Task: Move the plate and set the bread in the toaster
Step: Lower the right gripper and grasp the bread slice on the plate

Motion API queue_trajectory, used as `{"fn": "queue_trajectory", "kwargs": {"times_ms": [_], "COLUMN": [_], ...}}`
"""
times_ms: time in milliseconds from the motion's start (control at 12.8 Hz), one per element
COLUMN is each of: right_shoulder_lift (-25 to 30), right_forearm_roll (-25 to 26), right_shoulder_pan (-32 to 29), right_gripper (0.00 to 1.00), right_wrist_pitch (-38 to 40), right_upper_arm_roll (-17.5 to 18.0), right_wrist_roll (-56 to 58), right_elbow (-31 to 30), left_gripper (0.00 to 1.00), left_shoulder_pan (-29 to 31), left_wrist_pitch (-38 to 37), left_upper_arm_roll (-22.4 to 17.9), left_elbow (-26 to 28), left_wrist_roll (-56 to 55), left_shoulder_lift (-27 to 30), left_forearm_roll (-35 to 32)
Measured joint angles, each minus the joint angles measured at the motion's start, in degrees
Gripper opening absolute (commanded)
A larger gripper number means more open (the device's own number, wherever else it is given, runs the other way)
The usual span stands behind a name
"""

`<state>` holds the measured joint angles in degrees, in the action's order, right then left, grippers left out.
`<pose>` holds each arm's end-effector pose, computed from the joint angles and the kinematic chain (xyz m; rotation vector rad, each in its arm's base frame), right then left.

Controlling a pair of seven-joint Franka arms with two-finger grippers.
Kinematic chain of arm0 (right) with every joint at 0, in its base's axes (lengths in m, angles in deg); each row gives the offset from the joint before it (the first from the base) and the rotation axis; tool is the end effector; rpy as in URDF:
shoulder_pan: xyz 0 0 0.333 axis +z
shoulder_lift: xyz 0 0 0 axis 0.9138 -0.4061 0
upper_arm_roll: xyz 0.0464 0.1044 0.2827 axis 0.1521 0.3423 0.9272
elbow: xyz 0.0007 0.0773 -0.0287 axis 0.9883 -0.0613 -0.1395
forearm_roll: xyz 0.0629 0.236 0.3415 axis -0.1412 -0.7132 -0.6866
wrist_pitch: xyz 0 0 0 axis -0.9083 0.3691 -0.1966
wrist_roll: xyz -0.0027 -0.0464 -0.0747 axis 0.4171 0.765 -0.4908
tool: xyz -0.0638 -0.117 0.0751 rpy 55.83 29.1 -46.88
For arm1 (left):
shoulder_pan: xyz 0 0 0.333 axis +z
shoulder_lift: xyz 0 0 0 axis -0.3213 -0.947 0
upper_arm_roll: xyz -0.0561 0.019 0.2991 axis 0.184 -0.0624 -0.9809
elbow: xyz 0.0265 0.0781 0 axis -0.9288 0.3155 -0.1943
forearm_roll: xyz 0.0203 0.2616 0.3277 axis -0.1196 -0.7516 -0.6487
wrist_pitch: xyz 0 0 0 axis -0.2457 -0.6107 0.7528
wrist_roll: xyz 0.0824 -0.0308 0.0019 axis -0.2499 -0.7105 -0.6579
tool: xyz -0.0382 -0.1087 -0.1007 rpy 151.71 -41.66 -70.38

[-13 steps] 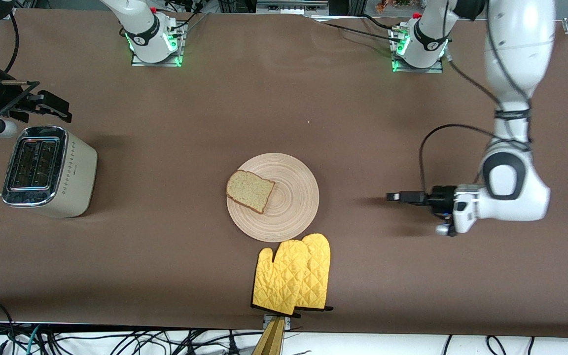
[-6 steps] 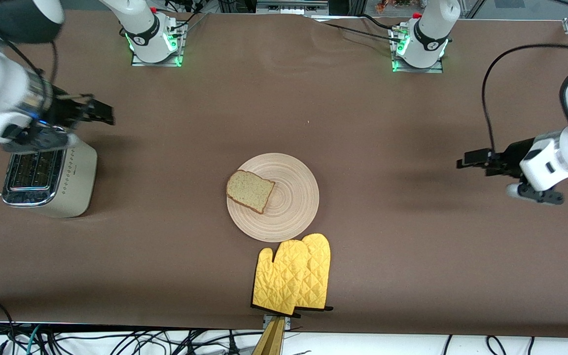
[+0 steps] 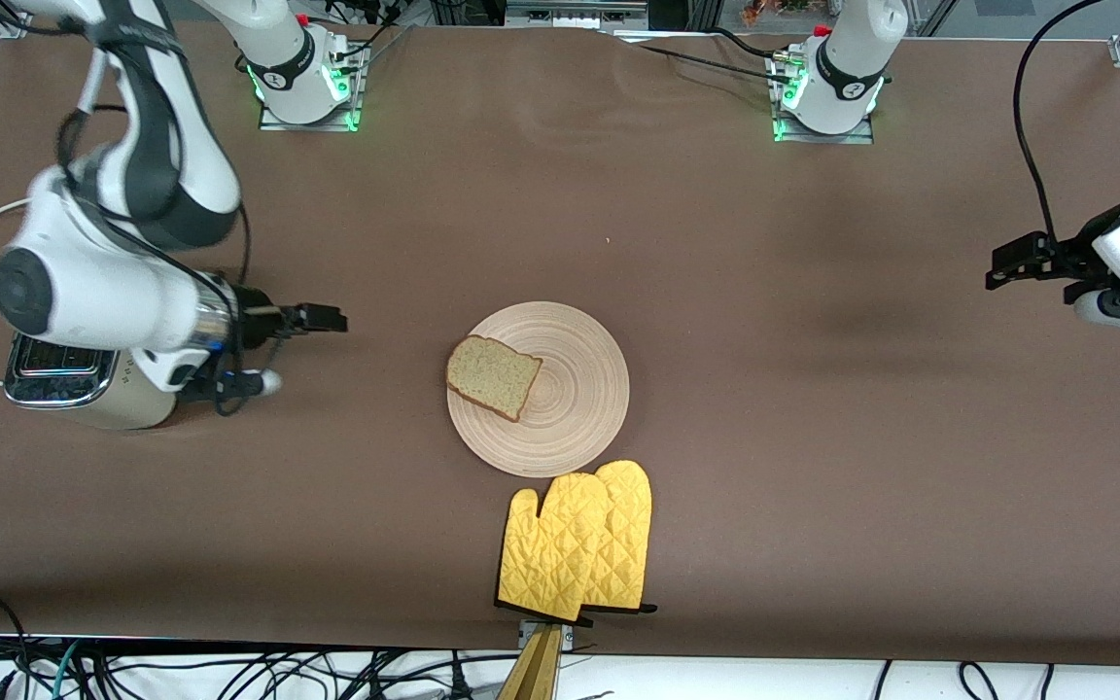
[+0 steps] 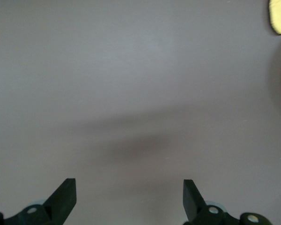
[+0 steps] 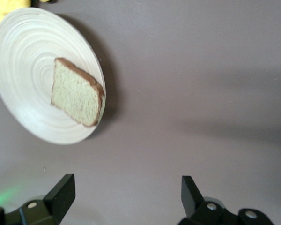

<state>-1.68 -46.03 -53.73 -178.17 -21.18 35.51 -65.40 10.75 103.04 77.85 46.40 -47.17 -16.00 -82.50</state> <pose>0.6405 0.1905 0.3224 -2.8365 0.0238 0.3498 0.6013 0.0376 0.4826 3.1160 -0.2407 -0.1210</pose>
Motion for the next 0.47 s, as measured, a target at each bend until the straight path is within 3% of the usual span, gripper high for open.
{"fn": "queue_trajectory", "kwargs": {"times_ms": [235, 471], "right_shoulder_lift": [-4.3, -7.1], "right_forearm_roll": [0.0, 0.0], "right_shoulder_pan": [4.9, 9.7], "right_gripper": [0.91, 0.75], "right_wrist_pitch": [-8.7, -21.5], "right_upper_arm_roll": [0.0, 0.1], "right_wrist_roll": [-13.6, -23.3], "right_elbow": [-1.6, -4.6], "left_gripper": [0.97, 1.0], "left_shoulder_pan": [1.9, 2.8], "left_wrist_pitch": [0.6, 0.7], "left_upper_arm_roll": [4.7, 9.1], "left_elbow": [0.0, -0.7], "left_wrist_roll": [0.0, -6.0], "left_shoulder_lift": [1.6, 3.1], "left_forearm_roll": [-1.1, -3.4]}}
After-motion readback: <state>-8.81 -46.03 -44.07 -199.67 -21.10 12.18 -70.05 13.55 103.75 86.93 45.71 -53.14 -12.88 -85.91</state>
